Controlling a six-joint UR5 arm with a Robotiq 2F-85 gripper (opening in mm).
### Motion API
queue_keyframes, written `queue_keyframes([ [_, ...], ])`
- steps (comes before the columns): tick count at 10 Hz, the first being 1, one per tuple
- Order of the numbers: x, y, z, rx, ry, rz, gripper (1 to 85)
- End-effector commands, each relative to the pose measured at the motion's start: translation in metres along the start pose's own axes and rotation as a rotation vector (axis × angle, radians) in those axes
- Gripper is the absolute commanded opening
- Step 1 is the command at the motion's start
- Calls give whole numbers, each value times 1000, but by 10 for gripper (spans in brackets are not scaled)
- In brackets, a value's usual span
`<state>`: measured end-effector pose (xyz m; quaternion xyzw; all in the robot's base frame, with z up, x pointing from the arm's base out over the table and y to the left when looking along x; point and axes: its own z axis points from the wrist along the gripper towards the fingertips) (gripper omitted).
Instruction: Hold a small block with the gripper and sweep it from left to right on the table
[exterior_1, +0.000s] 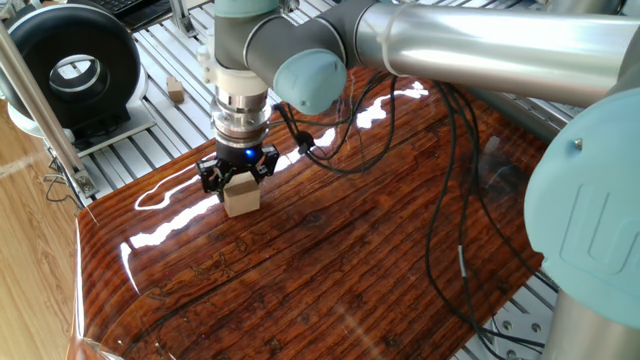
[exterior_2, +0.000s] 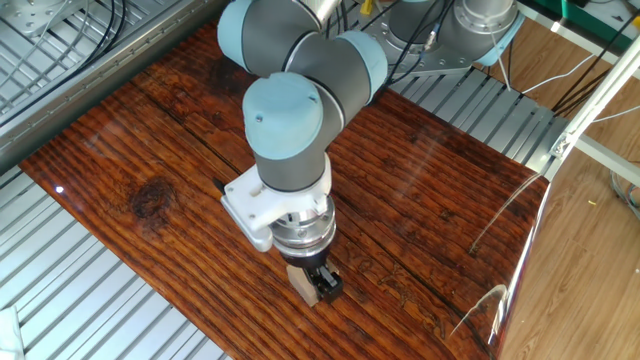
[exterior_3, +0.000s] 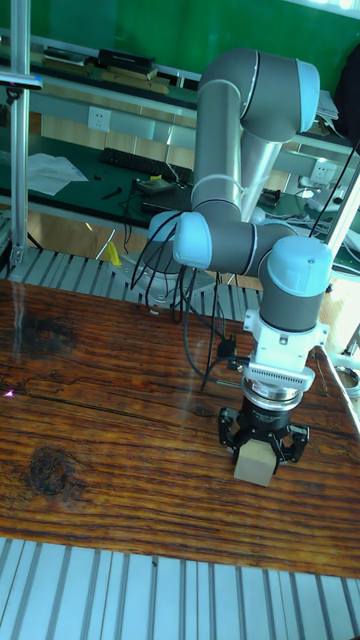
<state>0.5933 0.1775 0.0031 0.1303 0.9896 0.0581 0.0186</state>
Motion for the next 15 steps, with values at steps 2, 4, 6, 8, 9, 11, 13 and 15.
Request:
queue_keyframes([
  [2, 6, -18, -25, 84, 42, 9, 10],
  [4, 5, -18, -45, 79, 72, -2, 10],
  [6, 1, -18, -33, 75, 59, -6, 10],
  [8, 2, -15, -23, 68, 56, 0, 10],
  [9, 0, -18, -19, 77, 52, -3, 10],
  [11, 0, -20, -11, 79, 52, -9, 10],
  [13, 3, -21, -6, 83, 53, -10, 10],
  [15, 3, -22, -4, 84, 52, -9, 10],
])
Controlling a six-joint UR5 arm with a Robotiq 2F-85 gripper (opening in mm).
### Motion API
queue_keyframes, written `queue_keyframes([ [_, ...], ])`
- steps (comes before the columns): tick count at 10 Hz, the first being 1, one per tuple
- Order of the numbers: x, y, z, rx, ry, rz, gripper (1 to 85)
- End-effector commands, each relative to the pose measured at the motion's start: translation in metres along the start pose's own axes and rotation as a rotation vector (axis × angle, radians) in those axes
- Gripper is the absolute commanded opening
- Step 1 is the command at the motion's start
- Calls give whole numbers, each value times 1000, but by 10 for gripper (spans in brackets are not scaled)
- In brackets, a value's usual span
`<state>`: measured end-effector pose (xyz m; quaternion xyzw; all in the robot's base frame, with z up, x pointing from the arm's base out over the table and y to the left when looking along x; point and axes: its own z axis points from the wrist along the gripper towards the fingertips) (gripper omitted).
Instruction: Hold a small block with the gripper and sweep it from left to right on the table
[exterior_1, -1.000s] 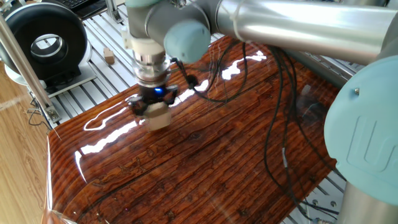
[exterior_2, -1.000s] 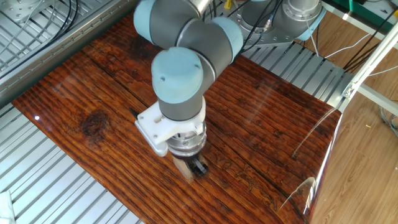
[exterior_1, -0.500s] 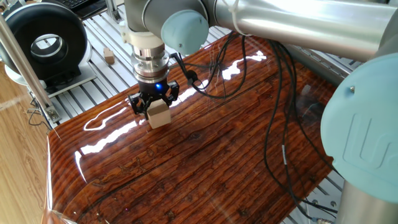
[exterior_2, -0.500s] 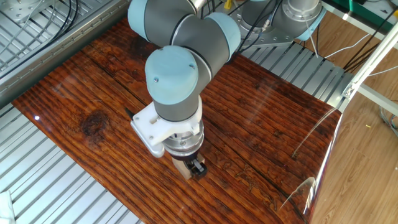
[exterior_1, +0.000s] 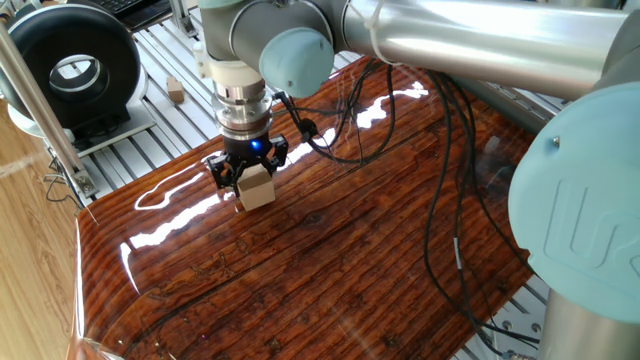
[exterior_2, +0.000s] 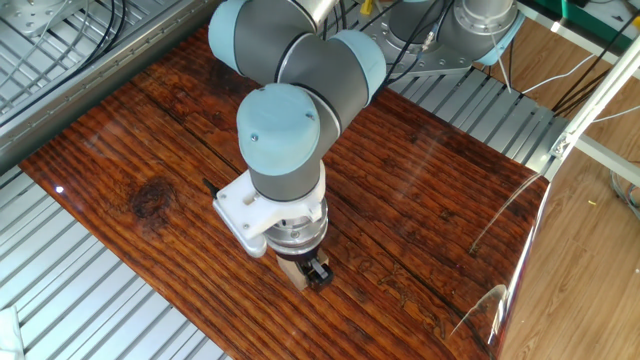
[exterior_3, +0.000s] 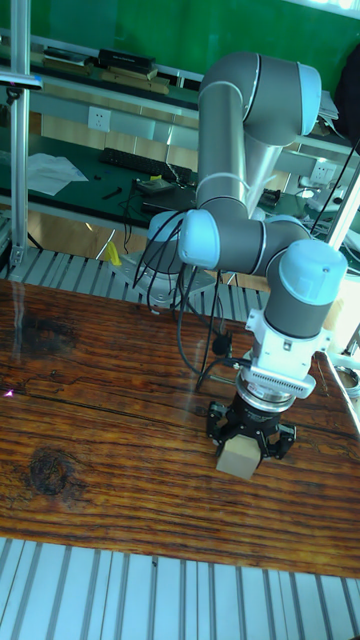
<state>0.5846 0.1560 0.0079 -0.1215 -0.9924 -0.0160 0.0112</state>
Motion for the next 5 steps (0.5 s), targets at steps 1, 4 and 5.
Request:
queue_keyframes([
  [1, -1, 4, 4, -18, -3, 7, 10],
  [4, 0, 5, 1, -20, -4, 11, 10],
  [5, 1, 6, -4, -23, 3, 13, 10],
])
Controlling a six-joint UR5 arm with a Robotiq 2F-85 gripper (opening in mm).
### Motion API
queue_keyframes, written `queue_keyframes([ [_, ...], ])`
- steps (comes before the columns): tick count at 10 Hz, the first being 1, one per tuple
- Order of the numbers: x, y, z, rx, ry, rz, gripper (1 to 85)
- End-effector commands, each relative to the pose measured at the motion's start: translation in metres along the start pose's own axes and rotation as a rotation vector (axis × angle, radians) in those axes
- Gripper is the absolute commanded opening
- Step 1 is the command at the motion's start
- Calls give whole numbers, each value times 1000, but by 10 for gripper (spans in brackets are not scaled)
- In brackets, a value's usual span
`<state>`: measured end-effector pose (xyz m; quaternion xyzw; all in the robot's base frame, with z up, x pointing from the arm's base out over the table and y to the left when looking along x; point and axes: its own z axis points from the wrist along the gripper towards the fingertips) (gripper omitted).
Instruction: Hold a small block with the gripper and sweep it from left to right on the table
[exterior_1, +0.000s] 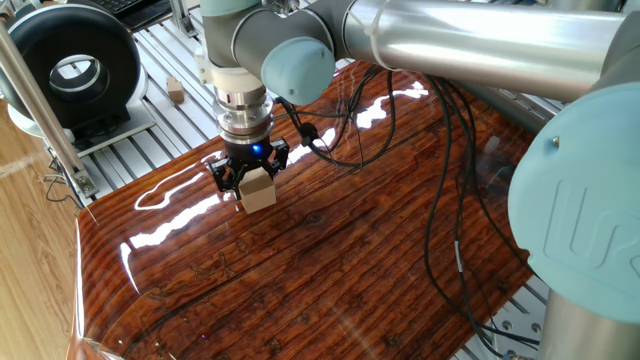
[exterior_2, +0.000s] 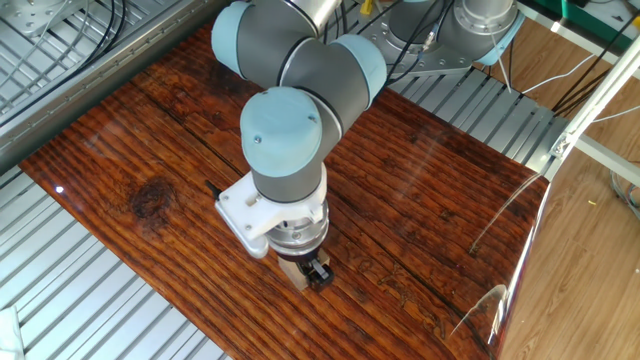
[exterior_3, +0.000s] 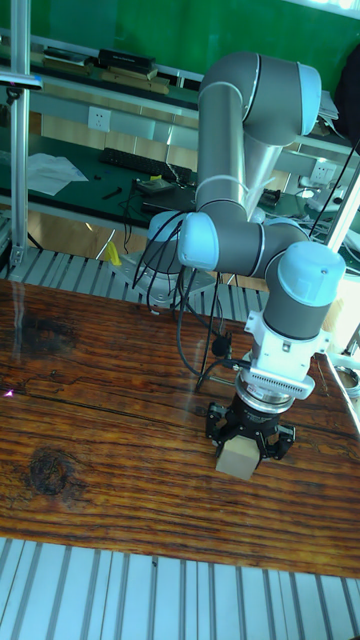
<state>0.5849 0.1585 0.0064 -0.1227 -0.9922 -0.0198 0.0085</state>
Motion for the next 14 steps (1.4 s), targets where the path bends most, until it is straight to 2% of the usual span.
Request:
queue_keyframes([
  [1, 2, 4, -9, -18, 9, 12, 10],
  [8, -10, 5, 0, -25, -38, 4, 10],
  [11, -14, 7, -1, -31, -58, -9, 10],
  [14, -12, 6, -2, -25, -55, -22, 10],
])
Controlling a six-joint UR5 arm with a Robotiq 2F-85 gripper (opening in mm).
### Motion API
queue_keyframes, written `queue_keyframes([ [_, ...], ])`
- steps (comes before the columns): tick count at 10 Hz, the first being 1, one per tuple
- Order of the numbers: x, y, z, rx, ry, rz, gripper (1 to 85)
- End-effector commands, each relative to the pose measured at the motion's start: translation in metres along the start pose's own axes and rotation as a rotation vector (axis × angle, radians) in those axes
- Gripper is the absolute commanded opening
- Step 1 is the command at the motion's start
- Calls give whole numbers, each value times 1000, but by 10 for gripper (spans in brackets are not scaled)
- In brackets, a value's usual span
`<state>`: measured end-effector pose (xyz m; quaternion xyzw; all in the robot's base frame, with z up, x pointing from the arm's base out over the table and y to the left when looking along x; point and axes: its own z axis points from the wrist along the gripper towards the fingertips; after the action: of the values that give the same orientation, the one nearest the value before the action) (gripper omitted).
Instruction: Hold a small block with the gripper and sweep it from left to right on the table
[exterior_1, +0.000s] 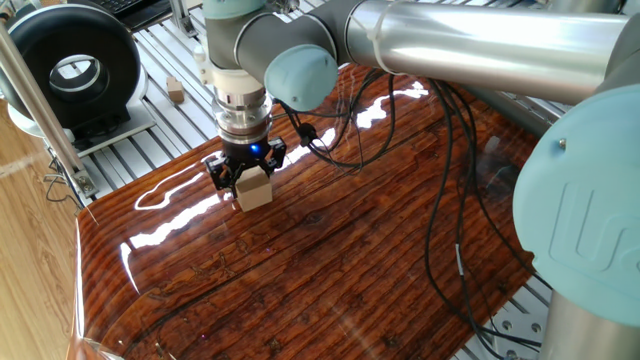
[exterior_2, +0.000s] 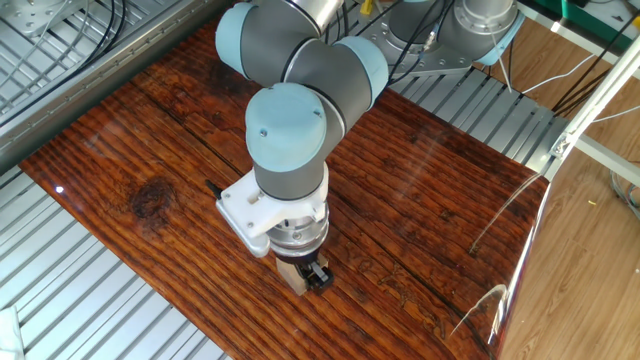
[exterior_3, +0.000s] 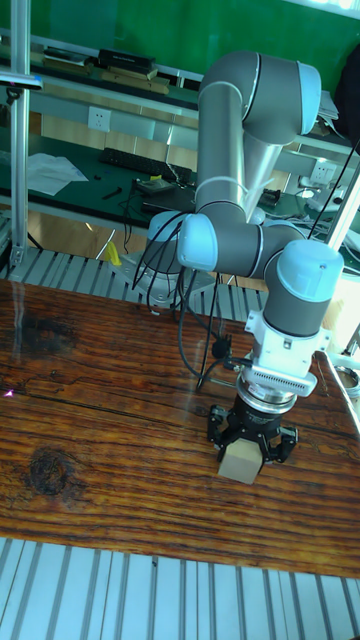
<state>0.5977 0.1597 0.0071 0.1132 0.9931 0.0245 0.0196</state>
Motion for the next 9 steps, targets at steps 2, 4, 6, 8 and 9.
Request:
queue_keyframes([
  [2, 0, 0, 1, -7, 0, -3, 10],
  [4, 0, 1, 1, -8, -3, -8, 10],
  [6, 13, -3, 1, 8, 47, -12, 10],
  [8, 21, -4, 0, 12, 79, -49, 10],
  [9, 20, -6, 0, 20, 75, -69, 10],
])
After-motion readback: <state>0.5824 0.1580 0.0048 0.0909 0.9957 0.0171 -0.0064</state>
